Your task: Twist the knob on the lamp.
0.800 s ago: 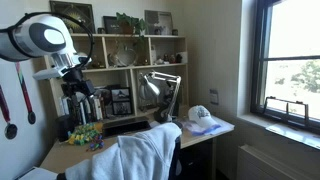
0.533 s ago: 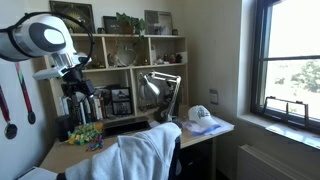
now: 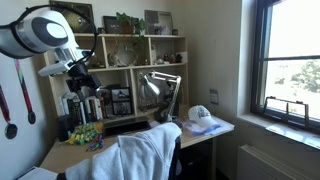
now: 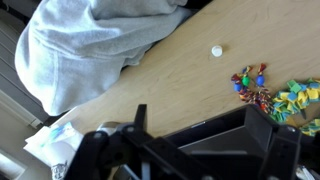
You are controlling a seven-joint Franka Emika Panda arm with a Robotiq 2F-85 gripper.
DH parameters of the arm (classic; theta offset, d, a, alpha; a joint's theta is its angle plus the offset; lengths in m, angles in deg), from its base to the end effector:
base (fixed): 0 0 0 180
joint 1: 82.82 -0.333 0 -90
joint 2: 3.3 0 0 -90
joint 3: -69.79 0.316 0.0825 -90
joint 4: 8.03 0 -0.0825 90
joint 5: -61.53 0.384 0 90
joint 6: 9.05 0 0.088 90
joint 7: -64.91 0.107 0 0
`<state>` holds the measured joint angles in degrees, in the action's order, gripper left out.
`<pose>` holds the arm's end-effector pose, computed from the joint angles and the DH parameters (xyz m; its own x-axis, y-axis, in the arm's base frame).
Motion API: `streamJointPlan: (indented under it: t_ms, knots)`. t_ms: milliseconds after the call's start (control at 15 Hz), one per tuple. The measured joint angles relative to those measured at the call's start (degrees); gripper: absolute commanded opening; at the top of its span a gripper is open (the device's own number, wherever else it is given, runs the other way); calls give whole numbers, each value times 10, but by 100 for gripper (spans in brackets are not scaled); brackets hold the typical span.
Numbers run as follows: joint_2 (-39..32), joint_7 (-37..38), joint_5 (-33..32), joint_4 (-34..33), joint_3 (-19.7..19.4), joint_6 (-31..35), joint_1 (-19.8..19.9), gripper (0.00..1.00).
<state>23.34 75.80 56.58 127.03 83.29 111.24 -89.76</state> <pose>0.4040 0.1557 0.5176 0.9551 0.1995 0.2190 0.1699 -0.9745 0.1467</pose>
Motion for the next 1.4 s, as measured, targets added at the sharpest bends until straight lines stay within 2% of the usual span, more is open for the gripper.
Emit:
streamJointPlan:
  t_ms: [333,667,933,1400]
  knots:
    - [-20,-84,-17,-68,-60,51,12,100]
    - [-88,-172,-8,-147,-116,102,14,100]
    - [-144,-208,12,-201,-129,121,14,100]
    - [-210,-222,40,-256,-132,132,16,100]
